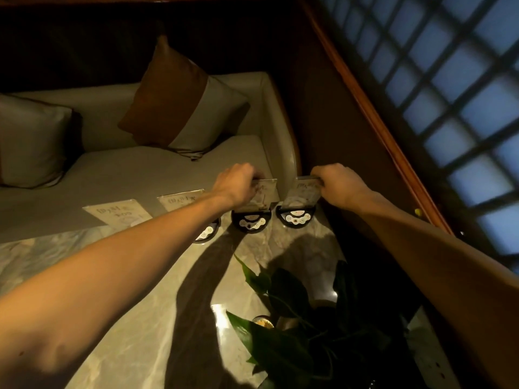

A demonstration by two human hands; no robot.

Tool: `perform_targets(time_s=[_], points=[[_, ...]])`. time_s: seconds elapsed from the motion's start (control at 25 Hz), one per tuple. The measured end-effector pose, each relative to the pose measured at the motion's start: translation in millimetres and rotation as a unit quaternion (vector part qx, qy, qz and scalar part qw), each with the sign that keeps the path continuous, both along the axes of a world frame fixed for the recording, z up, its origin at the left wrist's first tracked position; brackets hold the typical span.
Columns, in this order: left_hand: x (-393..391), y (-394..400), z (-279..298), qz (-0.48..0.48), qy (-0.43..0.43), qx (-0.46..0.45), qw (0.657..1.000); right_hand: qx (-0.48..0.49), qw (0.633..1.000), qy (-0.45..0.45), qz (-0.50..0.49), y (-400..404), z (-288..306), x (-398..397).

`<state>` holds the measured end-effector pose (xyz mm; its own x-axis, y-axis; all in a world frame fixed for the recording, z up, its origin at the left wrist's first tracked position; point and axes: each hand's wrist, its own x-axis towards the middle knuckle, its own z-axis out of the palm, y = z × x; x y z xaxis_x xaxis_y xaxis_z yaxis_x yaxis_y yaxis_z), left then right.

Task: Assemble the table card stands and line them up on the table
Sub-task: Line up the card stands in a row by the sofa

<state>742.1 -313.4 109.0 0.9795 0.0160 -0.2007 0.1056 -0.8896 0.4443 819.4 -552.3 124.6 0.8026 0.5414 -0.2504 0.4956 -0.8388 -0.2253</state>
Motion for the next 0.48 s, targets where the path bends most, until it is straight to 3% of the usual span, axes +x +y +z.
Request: perform_targets(time_s=[0.48], points=[[19, -19, -11, 0.024, -0.018, -0.035, 0.999, 0.006, 1.0, 0.006, -0.008, -12, -3, 23]])
